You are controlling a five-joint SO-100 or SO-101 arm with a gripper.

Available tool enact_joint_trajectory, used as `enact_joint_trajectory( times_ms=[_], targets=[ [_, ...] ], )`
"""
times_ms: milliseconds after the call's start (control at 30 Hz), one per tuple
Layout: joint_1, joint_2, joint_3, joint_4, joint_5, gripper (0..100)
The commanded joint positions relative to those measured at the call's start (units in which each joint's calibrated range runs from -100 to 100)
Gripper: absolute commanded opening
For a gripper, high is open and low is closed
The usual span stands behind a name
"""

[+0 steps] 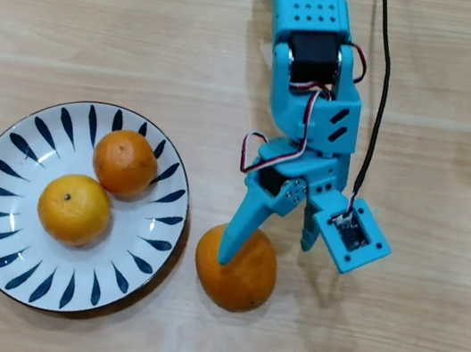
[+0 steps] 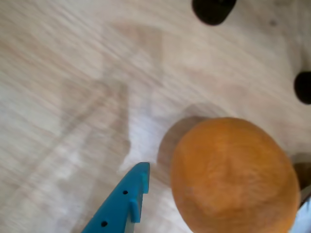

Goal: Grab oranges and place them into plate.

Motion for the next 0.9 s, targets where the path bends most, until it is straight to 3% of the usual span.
enact_joint_trajectory(
  times_ms=[0,567,767,867],
  targets=[
    [1.0,1.5,-0.6,-1.4,-1.1,43],
    [4.4,15.2,-10.1,-6.9,0.9,42],
    [5.0,16.3,-10.2,-6.9,0.9,25],
    [5.0,16.3,-10.2,-6.8,0.9,21]
  ],
)
